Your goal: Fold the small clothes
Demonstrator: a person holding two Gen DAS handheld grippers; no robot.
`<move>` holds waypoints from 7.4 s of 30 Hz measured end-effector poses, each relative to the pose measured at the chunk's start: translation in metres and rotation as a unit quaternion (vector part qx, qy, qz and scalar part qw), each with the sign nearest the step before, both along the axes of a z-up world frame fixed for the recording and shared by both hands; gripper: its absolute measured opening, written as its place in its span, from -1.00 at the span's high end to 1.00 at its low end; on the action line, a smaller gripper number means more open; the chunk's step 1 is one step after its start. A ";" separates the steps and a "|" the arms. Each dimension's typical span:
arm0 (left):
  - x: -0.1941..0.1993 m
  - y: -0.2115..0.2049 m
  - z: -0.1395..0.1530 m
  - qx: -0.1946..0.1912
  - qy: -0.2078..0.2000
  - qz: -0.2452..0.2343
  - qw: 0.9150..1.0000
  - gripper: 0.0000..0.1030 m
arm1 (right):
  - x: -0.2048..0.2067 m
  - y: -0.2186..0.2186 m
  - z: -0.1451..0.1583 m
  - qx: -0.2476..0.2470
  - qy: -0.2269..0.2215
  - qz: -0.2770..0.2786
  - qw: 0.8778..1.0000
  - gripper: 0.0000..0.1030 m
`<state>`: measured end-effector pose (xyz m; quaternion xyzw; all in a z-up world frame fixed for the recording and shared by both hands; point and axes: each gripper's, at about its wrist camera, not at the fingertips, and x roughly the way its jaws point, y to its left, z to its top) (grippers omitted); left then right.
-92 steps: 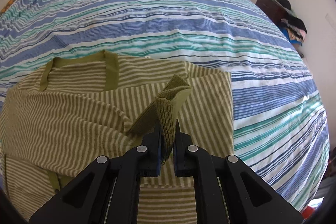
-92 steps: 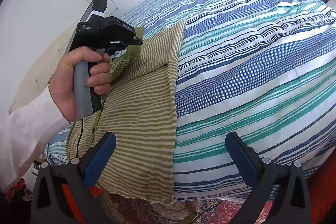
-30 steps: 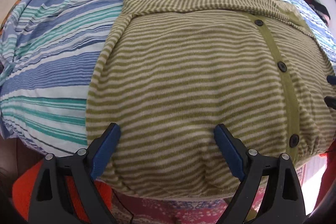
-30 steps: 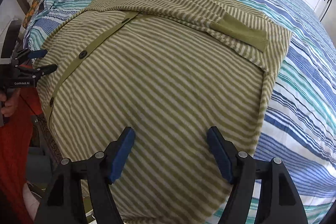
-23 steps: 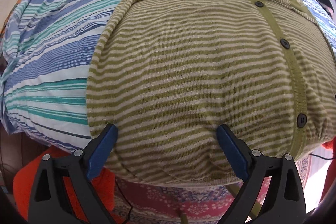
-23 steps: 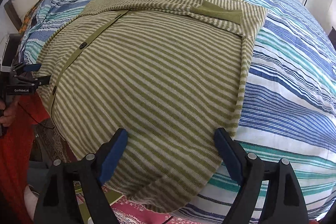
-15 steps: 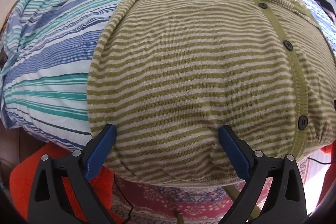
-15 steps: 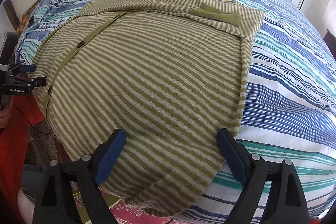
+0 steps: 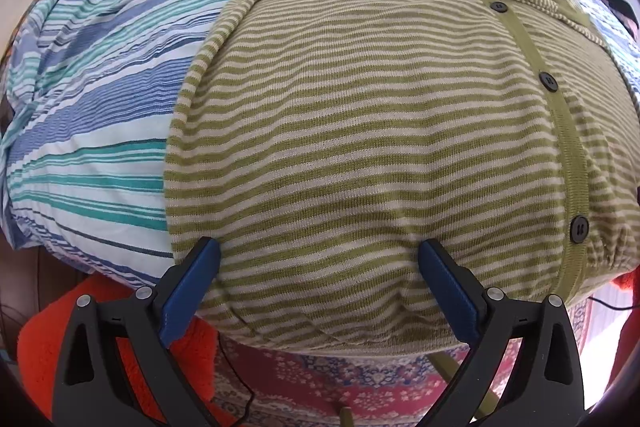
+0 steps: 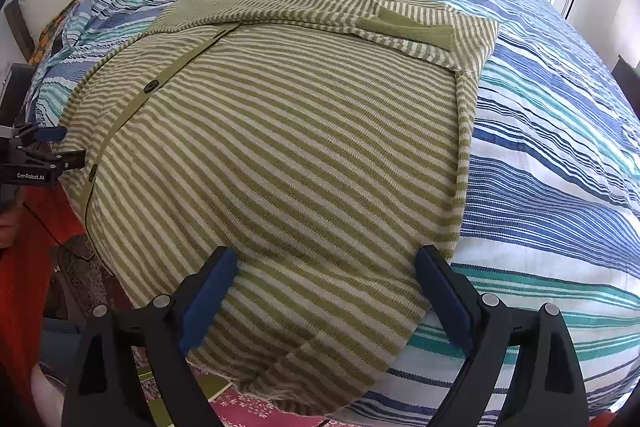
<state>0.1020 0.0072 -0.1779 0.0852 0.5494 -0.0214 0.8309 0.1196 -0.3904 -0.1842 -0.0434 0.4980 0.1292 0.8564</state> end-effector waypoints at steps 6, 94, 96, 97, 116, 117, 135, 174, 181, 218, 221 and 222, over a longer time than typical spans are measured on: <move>0.000 -0.001 0.000 0.001 0.000 -0.001 1.000 -0.96 | -0.001 0.001 -0.001 -0.002 -0.001 0.000 1.000 -0.81; 0.034 0.111 0.081 -0.328 0.034 0.071 0.942 0.83 | 0.030 -0.089 0.037 0.494 0.104 -0.010 0.863 0.91; 0.072 0.117 0.079 -0.306 0.022 0.117 0.945 0.60 | 0.060 -0.100 0.039 0.462 0.066 -0.073 0.881 0.88; 0.088 0.115 0.074 -0.282 0.021 0.128 0.951 0.51 | 0.073 -0.106 0.036 0.431 0.054 -0.110 0.894 0.69; 0.090 0.029 0.061 0.025 -0.040 -0.128 0.991 -0.15 | 0.102 -0.015 0.045 0.060 -0.001 0.076 0.995 -0.22; 0.093 0.025 0.058 0.033 -0.036 -0.144 0.988 -0.15 | 0.110 -0.004 0.040 0.039 0.003 0.091 0.995 -0.22; 0.161 0.033 0.107 -0.126 -0.072 -0.114 0.983 0.94 | 0.158 -0.019 0.081 0.170 -0.013 0.027 0.985 0.92; 0.166 0.060 0.027 -0.064 -0.012 0.000 0.998 0.20 | 0.125 -0.083 0.022 0.201 0.071 -0.060 0.975 0.94; 0.161 0.057 0.038 -0.048 -0.002 0.012 0.999 0.24 | 0.121 -0.103 0.000 0.178 0.090 -0.124 0.972 0.71; 0.146 -0.091 0.026 0.033 -0.021 -0.081 0.996 -0.27 | 0.231 0.017 0.046 0.091 0.002 -0.034 0.995 -0.17; 0.133 -0.085 0.025 0.027 -0.034 -0.083 0.996 -0.30 | 0.240 -0.003 -0.003 0.071 0.059 -0.049 0.995 -0.17; 0.129 -0.080 0.031 0.014 -0.032 -0.084 0.996 -0.32 | 0.235 -0.008 0.002 0.084 0.044 -0.051 0.994 -0.17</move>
